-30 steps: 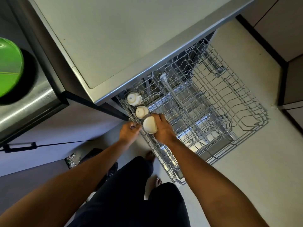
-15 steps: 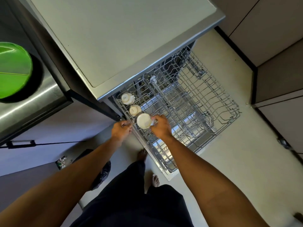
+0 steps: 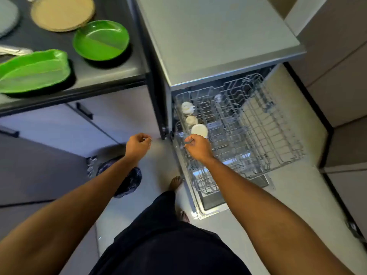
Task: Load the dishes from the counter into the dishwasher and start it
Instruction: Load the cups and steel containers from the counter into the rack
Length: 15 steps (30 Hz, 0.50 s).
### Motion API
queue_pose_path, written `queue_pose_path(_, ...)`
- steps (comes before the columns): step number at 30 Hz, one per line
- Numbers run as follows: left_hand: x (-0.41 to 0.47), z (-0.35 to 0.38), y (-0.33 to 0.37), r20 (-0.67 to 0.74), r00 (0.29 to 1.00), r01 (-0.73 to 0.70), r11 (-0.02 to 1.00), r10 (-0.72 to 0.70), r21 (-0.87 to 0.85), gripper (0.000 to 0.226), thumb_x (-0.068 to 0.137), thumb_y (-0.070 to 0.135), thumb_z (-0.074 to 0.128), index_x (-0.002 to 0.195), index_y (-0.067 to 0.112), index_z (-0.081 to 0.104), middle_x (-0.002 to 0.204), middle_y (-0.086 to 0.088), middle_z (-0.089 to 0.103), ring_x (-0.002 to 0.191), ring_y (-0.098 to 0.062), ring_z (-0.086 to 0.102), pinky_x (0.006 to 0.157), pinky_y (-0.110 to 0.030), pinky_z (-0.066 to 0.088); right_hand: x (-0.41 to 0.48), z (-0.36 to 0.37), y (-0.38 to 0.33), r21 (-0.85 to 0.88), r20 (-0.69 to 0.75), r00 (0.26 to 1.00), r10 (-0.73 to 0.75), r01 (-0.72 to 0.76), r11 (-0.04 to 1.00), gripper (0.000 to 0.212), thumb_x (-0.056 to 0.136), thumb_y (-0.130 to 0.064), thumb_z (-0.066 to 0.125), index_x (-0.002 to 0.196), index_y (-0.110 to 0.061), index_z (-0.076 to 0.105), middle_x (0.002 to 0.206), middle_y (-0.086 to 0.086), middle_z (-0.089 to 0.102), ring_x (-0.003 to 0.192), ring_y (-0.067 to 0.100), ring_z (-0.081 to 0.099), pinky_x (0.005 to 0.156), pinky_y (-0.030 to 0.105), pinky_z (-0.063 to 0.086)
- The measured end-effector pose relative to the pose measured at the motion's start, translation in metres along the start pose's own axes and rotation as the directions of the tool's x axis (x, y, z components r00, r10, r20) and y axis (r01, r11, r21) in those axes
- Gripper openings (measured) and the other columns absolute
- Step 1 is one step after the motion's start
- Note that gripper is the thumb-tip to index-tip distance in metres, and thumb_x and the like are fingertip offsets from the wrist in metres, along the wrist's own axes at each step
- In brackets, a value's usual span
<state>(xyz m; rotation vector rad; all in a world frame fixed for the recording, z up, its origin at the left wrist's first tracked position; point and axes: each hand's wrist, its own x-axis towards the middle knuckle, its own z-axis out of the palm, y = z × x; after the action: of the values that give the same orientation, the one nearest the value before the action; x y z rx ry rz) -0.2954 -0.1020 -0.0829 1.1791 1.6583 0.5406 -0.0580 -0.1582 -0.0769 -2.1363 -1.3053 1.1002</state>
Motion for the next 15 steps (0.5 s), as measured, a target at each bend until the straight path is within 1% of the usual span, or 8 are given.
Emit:
queue_pose_path(2,-0.029,-0.026,-0.017,-0.069,0.998,-0.014,0.999,0.016,0.030,0.009,0.089,0.018,0.062,0.083,0.020,0.069,0.070,-0.001,0.067,0.062,-0.015,0.061,0.065,-0.032,0.054,-0.014,0.014,-0.010,-0.039,0.058,0.996,-0.061,0.063,0.997,0.018,0.081,-0.009,0.067,0.095,-0.019,0.074,0.100,0.006,0.075,0.098,0.025,0.069,0.088,0.036,0.054)
queue_pose_path(3,-0.048,-0.043,-0.029,-0.103,0.994,-0.016,0.998,0.022,0.057,0.009,0.089,0.018,0.062,0.086,0.020,0.070,0.073,-0.002,0.069,0.062,-0.013,0.062,0.063,-0.029,0.053,-0.024,0.026,-0.015,-0.074,0.092,0.992,-0.086,0.093,0.993,0.018,0.081,-0.010,0.067,0.094,-0.022,0.073,0.098,0.006,0.075,0.096,0.025,0.069,0.086,0.035,0.054)
queue_pose_path(4,-0.063,-0.056,-0.040,-0.130,0.991,-0.031,0.996,0.042,0.078,0.009,0.088,0.019,0.061,0.089,0.021,0.070,0.075,-0.003,0.071,0.064,-0.014,0.064,0.064,-0.030,0.053,-0.031,0.036,-0.019,-0.101,0.114,0.988,-0.100,0.112,0.989,0.019,0.080,-0.012,0.067,0.091,-0.027,0.072,0.097,0.005,0.075,0.096,0.025,0.069,0.085,0.034,0.054)
queue_pose_path(6,-0.095,-0.088,-0.065,-0.187,0.981,-0.033,0.991,0.058,0.131,0.011,0.087,0.019,0.062,0.091,0.021,0.072,0.076,-0.001,0.072,0.072,-0.016,0.067,0.071,-0.033,0.053,-0.046,0.058,-0.033,-0.149,0.167,0.977,-0.133,0.159,0.976,0.018,0.079,-0.017,0.066,0.088,-0.032,0.070,0.096,0.003,0.075,0.095,0.025,0.069,0.085,0.035,0.055)
queue_pose_path(9,-0.137,-0.134,-0.094,-0.301,0.953,0.022,0.987,0.028,0.161,0.011,0.085,0.021,0.064,0.090,0.020,0.074,0.078,0.002,0.071,0.079,-0.017,0.066,0.077,-0.033,0.052,-0.071,0.088,-0.067,-0.212,0.251,0.941,-0.225,0.281,0.936,0.017,0.082,-0.015,0.066,0.093,-0.025,0.074,0.091,0.004,0.075,0.091,0.024,0.068,0.083,0.029,0.053)
queue_pose_path(12,-0.175,-0.190,-0.124,-0.424,0.905,0.049,0.992,0.006,0.119,0.020,0.078,0.031,0.059,0.088,0.022,0.073,0.076,-0.001,0.069,0.074,-0.020,0.065,0.074,-0.033,0.052,-0.092,0.128,-0.115,-0.252,0.354,0.878,-0.321,0.420,0.872,0.017,0.083,-0.016,0.064,0.093,-0.025,0.074,0.092,0.002,0.076,0.094,0.024,0.068,0.083,0.031,0.052)
queue_pose_path(13,-0.189,-0.214,-0.135,-0.470,0.883,0.070,0.993,-0.017,0.095,0.016,0.081,0.029,0.060,0.088,0.022,0.072,0.075,-0.002,0.069,0.071,-0.022,0.065,0.072,-0.033,0.052,-0.101,0.146,-0.137,-0.255,0.390,0.849,-0.356,0.471,0.844,0.016,0.083,-0.017,0.065,0.092,-0.027,0.074,0.092,0.000,0.075,0.094,0.024,0.068,0.082,0.031,0.051)
queue_pose_path(15,-0.208,-0.250,-0.152,-0.536,0.844,0.085,0.993,-0.029,0.080,0.008,0.088,0.017,0.064,0.090,0.019,0.072,0.075,-0.004,0.068,0.068,-0.021,0.063,0.072,-0.035,0.053,-0.113,0.175,-0.172,-0.242,0.446,0.794,-0.412,0.551,0.799,0.014,0.083,-0.020,0.066,0.091,-0.030,0.072,0.088,-0.005,0.073,0.091,0.022,0.068,0.081,0.031,0.052)
